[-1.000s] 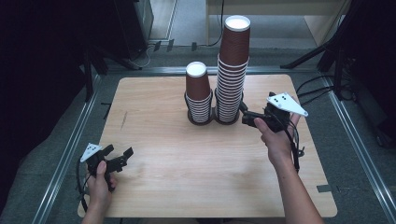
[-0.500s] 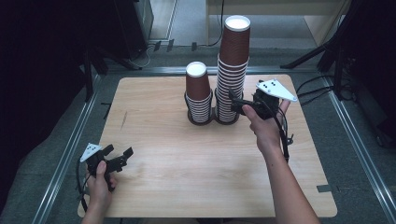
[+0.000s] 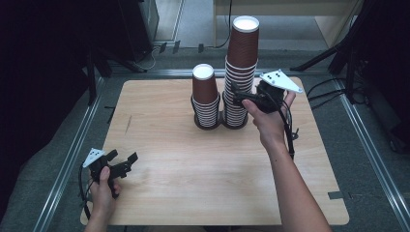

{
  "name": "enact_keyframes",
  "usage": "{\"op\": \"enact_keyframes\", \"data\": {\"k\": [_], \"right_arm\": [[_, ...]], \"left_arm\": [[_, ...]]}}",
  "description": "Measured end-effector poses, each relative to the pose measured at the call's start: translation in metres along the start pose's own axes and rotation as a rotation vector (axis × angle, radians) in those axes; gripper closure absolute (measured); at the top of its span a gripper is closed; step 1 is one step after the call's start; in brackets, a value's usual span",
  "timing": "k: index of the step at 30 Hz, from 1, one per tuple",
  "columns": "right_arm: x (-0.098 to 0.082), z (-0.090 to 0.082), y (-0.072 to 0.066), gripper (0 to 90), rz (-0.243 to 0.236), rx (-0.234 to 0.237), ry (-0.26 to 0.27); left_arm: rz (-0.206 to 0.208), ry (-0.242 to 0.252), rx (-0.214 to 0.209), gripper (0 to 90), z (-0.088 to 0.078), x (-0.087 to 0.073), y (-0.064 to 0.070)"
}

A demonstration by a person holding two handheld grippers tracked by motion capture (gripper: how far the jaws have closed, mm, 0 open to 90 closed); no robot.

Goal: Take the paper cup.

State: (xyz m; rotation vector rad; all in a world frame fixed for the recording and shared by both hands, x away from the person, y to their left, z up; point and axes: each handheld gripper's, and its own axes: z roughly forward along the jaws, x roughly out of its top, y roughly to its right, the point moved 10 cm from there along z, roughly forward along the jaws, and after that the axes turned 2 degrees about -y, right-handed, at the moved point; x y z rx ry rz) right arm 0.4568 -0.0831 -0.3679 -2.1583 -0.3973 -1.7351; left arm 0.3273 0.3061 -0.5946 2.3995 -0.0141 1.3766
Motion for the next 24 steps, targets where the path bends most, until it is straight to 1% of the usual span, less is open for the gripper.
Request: {"op": "enact_keyframes", "data": {"k": [4, 5, 8, 11, 14, 15, 17, 19, 23, 24], "right_arm": [[0.003, 0.005, 0.002, 0.0, 0.007, -0.019, 0.004], [0.005, 0.009, 0.005, 0.0, 0.02, -0.028, 0.003], [0.009, 0.013, 0.009, 0.0, 0.033, -0.037, 0.02], [0.016, 0.017, 0.012, 0.0, 0.028, -0.058, 0.043], [0.018, 0.02, 0.014, 0.0, 0.032, -0.071, 0.044], [0.02, 0.024, 0.015, 0.0, 0.035, -0.079, 0.048], [0.022, 0.028, 0.014, 0.0, 0.041, -0.082, 0.05], [0.025, 0.031, 0.013, 0.0, 0.035, -0.09, 0.057], [0.031, 0.034, 0.011, 0.0, 0.034, -0.09, 0.07], [0.035, 0.038, 0.009, 0.0, 0.031, -0.103, 0.076]], "left_arm": [[-0.002, -0.001, -0.002, 2.3, 0.0, 0.0, 0.0], [-0.003, 0.0, -0.003, 2.3, 0.0, 0.0, 0.0], [-0.006, -0.004, 0.0, 2.4, 0.0, 0.0, -0.001], [-0.013, -0.005, 0.003, 2.3, 0.0, 0.0, -0.002], [-0.013, -0.006, 0.003, 2.3, 0.0, 0.0, -0.002], [-0.012, -0.008, 0.004, 2.3, 0.001, 0.0, -0.002], [-0.01, -0.009, 0.004, 2.3, 0.001, 0.0, -0.002], [-0.011, -0.009, 0.004, 2.3, 0.001, 0.0, -0.002], [-0.012, -0.009, 0.004, 2.4, 0.001, 0.0, -0.002], [-0.012, -0.012, 0.005, 2.4, 0.001, 0.0, -0.002]]}}
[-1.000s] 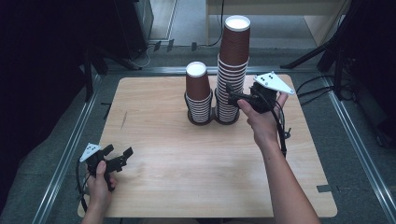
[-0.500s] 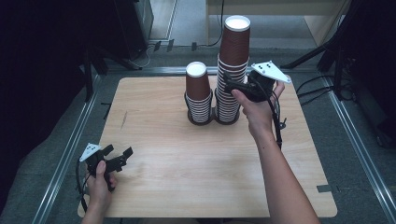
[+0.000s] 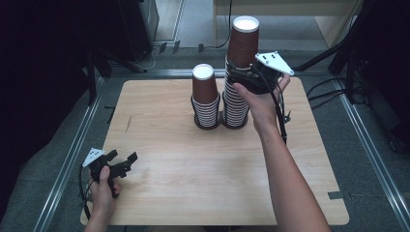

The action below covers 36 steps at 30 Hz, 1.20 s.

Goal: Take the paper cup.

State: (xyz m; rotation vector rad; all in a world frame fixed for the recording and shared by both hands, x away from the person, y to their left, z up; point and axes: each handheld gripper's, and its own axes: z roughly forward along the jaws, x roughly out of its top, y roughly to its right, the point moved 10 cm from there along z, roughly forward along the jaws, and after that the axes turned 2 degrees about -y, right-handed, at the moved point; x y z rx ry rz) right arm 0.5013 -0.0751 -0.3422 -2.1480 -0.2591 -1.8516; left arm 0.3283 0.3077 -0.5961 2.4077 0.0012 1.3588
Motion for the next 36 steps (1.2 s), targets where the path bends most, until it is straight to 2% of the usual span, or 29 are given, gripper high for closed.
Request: {"op": "enact_keyframes", "data": {"k": [7, 12, 15, 17, 36], "right_arm": [[0.011, 0.01, -0.007, 0.0, -0.017, -0.003, 0.004], [0.015, 0.021, -0.008, 0.7, -0.038, -0.029, -0.003], [0.015, 0.026, -0.006, 4.3, -0.039, -0.048, -0.013], [0.015, 0.028, -0.004, 8.3, -0.02, -0.059, -0.011], [0.016, 0.03, -0.003, 10.2, -0.015, -0.056, 0.004]], "left_arm": [[-0.005, -0.002, 0.001, 2.4, 0.0, 0.0, 0.0], [-0.007, -0.003, 0.001, 2.4, 0.0, 0.0, -0.001], [-0.007, -0.004, 0.001, 2.4, 0.0, 0.0, -0.001], [-0.007, -0.004, 0.0, 2.4, 0.0, 0.0, -0.001], [-0.009, -0.005, 0.011, 4.2, 0.001, 0.0, -0.001]]}}
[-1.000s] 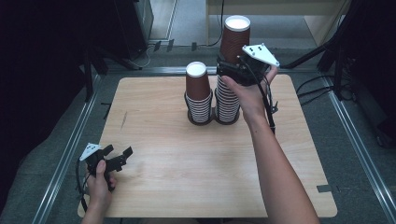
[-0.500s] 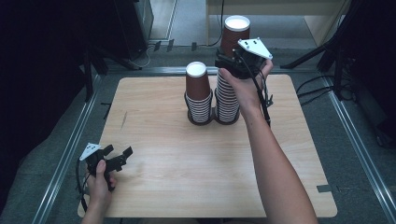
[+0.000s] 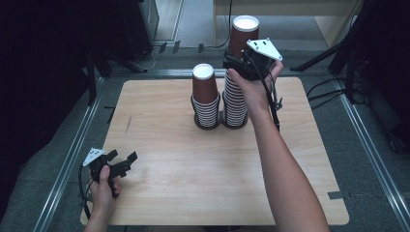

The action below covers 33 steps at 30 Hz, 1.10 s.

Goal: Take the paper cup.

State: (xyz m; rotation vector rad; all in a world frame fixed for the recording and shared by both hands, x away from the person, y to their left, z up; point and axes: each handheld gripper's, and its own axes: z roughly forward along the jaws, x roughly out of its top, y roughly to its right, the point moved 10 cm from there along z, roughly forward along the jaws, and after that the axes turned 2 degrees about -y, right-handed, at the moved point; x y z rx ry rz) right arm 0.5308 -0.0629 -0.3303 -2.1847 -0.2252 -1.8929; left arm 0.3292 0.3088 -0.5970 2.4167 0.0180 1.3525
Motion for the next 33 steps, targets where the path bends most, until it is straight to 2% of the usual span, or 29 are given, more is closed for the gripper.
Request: {"op": "enact_keyframes", "data": {"k": [3, 7, 20, 23, 26, 33], "right_arm": [[0.001, 0.0, 0.0, 10.5, 0.003, -0.006, 0.005], [0.008, -0.002, -0.001, 11.8, 0.007, -0.005, 0.038], [0.036, -0.009, -0.006, 12.7, -0.036, -0.004, 0.15], [0.042, -0.012, -0.005, 12.7, -0.021, -0.017, 0.174], [0.048, -0.015, -0.003, 12.8, -0.011, -0.011, 0.19], [0.065, -0.024, -0.002, 13.1, -0.011, -0.006, 0.225]], "left_arm": [[-0.001, 0.0, -0.001, 4.2, 0.0, 0.0, 0.0], [-0.002, 0.002, -0.001, 4.2, 0.0, 0.0, 0.0], [-0.002, 0.001, -0.002, 4.2, 0.0, 0.0, 0.0], [-0.001, 0.002, -0.001, 4.2, 0.0, 0.0, 0.0], [-0.002, 0.002, -0.001, 4.2, 0.0, 0.0, 0.0], [-0.001, 0.003, 0.0, 4.2, 0.0, 0.0, 0.0]]}}
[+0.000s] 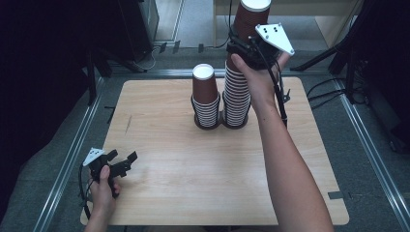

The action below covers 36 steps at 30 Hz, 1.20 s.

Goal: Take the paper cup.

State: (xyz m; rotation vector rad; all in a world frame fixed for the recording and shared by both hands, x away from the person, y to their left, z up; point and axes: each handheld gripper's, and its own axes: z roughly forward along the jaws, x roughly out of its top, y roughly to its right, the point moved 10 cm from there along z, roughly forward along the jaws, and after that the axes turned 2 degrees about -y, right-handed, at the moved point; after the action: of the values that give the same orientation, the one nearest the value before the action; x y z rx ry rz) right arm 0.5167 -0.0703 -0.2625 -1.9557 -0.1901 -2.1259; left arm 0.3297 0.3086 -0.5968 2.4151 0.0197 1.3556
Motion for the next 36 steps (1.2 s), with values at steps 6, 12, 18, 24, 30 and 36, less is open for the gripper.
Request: {"op": "enact_keyframes", "data": {"k": [6, 12, 18, 24, 30, 36], "right_arm": [[0.019, -0.009, -0.002, 13.1, -0.004, -0.009, 0.034], [0.026, -0.017, 0.002, 13.1, 0.01, -0.006, 0.04], [0.027, -0.028, 0.007, 13.1, 0.005, -0.005, 0.044], [0.025, -0.041, 0.015, 13.1, 0.0, -0.021, 0.048], [0.02, -0.053, 0.022, 13.0, -0.02, -0.032, 0.045], [0.014, -0.066, 0.027, 13.0, -0.039, -0.04, 0.041]], "left_arm": [[0.0, 0.0, -0.002, 4.2, 0.0, 0.0, 0.0], [0.002, 0.0, -0.001, 4.2, 0.0, 0.0, 0.0], [0.001, 0.001, -0.004, 4.2, 0.0, 0.0, 0.0], [0.004, 0.002, -0.004, 4.2, 0.0, 0.0, 0.0], [0.007, 0.001, -0.004, 4.2, 0.0, 0.0, 0.001], [0.01, 0.001, -0.004, 4.2, 0.0, 0.0, 0.001]]}}
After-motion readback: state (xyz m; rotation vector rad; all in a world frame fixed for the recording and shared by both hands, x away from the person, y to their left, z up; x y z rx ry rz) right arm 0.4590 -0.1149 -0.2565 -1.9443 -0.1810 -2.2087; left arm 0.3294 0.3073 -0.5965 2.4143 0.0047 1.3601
